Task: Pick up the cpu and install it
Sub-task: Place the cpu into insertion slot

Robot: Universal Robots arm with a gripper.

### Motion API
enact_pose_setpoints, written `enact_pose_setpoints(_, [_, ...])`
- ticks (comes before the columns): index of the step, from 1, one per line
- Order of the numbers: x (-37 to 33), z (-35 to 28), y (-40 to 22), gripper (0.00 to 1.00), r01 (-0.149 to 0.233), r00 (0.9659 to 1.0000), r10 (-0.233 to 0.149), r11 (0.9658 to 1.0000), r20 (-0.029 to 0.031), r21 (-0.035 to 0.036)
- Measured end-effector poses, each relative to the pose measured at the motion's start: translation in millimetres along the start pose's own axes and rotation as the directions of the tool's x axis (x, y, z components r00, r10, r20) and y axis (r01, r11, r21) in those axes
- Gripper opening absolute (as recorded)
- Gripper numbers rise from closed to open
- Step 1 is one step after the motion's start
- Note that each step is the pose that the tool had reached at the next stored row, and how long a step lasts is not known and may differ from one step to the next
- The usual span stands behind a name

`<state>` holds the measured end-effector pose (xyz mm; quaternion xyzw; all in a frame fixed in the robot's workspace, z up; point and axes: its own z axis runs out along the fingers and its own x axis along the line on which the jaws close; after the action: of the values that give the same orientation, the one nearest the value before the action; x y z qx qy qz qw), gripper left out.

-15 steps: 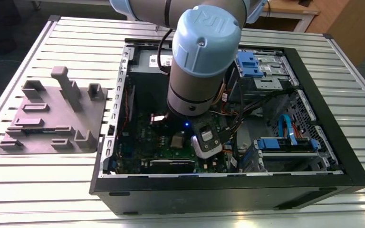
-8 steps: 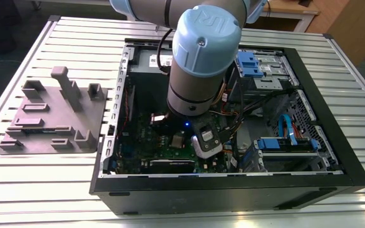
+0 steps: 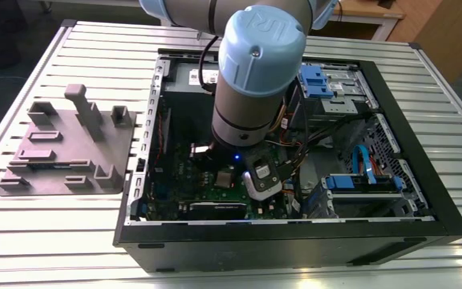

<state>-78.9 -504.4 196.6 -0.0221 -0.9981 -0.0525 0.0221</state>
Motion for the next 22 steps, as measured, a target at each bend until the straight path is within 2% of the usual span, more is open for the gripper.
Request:
enact_pose_setpoints(1, [-0.1, 0.0, 0.1, 0.40, 0.000, 1.0000, 0.000, 1.0000, 0.0000, 0.0013])
enact_pose_setpoints(2, [-0.2, 0.0, 0.2, 0.47, 0.000, 1.0000, 0.000, 1.0000, 0.0000, 0.0047])
enact_pose_setpoints(5, [-0.3, 0.5, 0.3, 0.47, -0.001, 1.0000, 0.001, 0.9997, 0.0010, 0.0234])
enact_pose_setpoints(7, [-0.3, 1.2, 0.2, 0.47, -0.001, 1.0000, 0.001, 0.9996, 0.0012, 0.0286])
enact_pose_setpoints(10, [-0.3, 3.0, 0.0, 0.47, -0.001, 1.0000, 0.001, 0.9996, 0.0012, 0.0277])
enact_pose_setpoints(12, [-0.3, 3.6, -0.1, 0.47, -0.001, 1.0000, 0.001, 0.9997, 0.0008, 0.0233])
enact_pose_setpoints(13, [-0.3, 3.6, -0.1, 0.45, -0.001, 1.0000, 0.001, 0.9998, 0.0006, 0.0217])
enact_pose_setpoints(14, [-0.3, 3.5, -0.1, 0.39, -0.001, 1.0000, 0.001, 0.9998, 0.0006, 0.0211])
enact_pose_setpoints(18, [-0.4, 3.6, -0.2, 0.35, 0.001, 1.0000, -0.001, 0.9998, 0.0007, 0.0201])
enact_pose_setpoints(22, [-0.2, -0.7, 0.3, 0.35, 0.012, 0.9999, -0.012, 0.9997, -0.0005, 0.0208])
